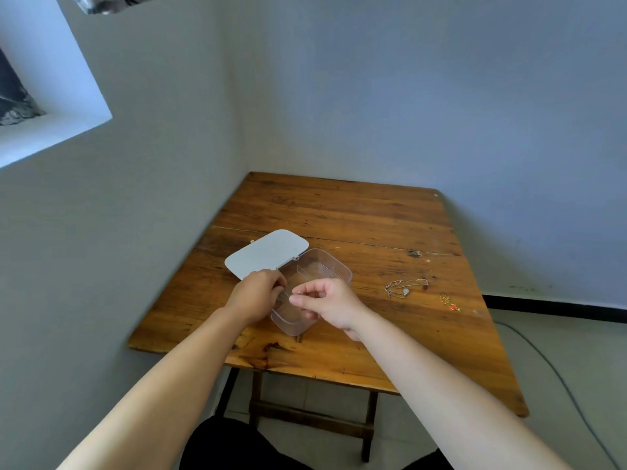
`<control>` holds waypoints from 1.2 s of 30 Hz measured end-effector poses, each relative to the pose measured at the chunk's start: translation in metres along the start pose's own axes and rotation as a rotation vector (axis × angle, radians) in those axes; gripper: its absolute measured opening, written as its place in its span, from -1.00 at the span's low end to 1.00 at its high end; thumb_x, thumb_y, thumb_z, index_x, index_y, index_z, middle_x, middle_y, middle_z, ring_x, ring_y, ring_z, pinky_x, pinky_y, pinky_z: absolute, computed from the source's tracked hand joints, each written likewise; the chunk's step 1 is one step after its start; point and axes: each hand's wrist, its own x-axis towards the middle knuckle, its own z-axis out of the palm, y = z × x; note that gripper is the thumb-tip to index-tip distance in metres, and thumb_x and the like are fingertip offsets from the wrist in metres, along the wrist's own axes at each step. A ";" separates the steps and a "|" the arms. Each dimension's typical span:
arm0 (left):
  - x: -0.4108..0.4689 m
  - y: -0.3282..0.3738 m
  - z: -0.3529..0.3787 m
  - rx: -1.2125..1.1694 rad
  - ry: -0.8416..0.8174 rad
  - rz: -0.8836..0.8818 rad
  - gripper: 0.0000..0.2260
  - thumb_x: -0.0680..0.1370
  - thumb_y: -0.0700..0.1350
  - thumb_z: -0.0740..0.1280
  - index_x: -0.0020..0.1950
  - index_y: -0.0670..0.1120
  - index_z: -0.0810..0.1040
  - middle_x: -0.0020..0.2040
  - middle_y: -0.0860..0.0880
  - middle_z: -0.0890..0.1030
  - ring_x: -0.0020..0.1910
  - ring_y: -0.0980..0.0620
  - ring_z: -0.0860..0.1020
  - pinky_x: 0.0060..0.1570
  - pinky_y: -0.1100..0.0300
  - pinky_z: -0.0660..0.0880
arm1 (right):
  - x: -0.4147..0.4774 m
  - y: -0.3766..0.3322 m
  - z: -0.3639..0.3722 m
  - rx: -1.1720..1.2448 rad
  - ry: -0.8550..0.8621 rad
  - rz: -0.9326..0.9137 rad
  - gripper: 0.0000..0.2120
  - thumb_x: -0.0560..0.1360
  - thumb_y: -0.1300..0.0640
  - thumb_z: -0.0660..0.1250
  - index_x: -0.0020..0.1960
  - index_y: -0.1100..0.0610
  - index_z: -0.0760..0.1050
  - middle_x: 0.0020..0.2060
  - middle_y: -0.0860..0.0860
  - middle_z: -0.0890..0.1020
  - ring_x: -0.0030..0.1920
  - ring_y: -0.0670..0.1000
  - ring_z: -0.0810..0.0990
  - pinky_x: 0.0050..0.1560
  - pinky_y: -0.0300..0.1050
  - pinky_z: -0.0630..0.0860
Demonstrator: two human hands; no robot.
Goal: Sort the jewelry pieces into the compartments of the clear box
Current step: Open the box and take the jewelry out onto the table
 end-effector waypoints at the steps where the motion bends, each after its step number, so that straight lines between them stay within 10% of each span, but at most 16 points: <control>1: -0.001 0.000 0.001 -0.021 0.016 -0.001 -0.87 0.60 -0.17 0.31 0.08 -0.05 0.63 0.01 -0.02 0.66 -0.08 0.03 0.59 -0.06 0.07 0.61 | -0.001 -0.001 -0.001 0.065 0.040 0.007 -0.89 0.46 0.09 0.55 -0.02 -0.02 0.71 -0.20 -0.06 0.75 -0.27 -0.15 0.64 -0.20 -0.29 0.57; 9: 0.000 0.020 -0.013 -0.525 0.286 -0.221 -0.94 0.62 -0.10 0.30 0.03 -0.03 0.56 -0.02 -0.03 0.60 -0.25 0.10 0.53 -0.38 0.35 0.39 | -0.011 -0.008 -0.028 0.280 0.268 -0.016 -0.90 0.55 0.05 0.46 0.04 0.02 0.70 -0.10 -0.01 0.76 -0.07 -0.07 0.71 0.02 -0.16 0.65; 14: 0.002 0.054 -0.036 -1.172 0.217 -0.275 -0.93 0.63 -0.12 0.27 0.01 -0.10 0.52 0.08 -0.05 0.70 0.12 0.02 0.62 0.11 0.08 0.53 | -0.023 -0.006 -0.057 0.401 0.388 -0.005 -0.82 0.56 0.03 0.43 0.15 0.03 0.64 -0.05 -0.03 0.76 0.04 -0.03 0.72 0.12 -0.06 0.63; 20: 0.007 0.111 -0.035 -1.528 0.082 -0.213 -0.95 0.65 -0.19 0.23 0.05 -0.14 0.47 0.04 -0.18 0.71 0.04 -0.12 0.69 0.07 -0.02 0.61 | -0.047 0.002 -0.106 0.554 0.523 -0.006 -0.80 0.59 0.08 0.41 0.19 0.08 0.57 0.04 0.06 0.74 0.07 0.03 0.72 0.03 -0.08 0.63; 36: -0.008 0.189 0.093 -1.150 -0.300 -0.495 -0.82 0.54 -0.24 0.32 0.12 -0.24 0.55 0.07 -0.24 0.63 -0.04 -0.11 0.59 -0.04 0.01 0.63 | -0.117 0.064 -0.173 0.406 0.742 0.202 -0.84 0.60 0.13 0.39 0.11 0.20 0.60 0.01 0.12 0.70 0.04 0.09 0.69 0.12 -0.01 0.62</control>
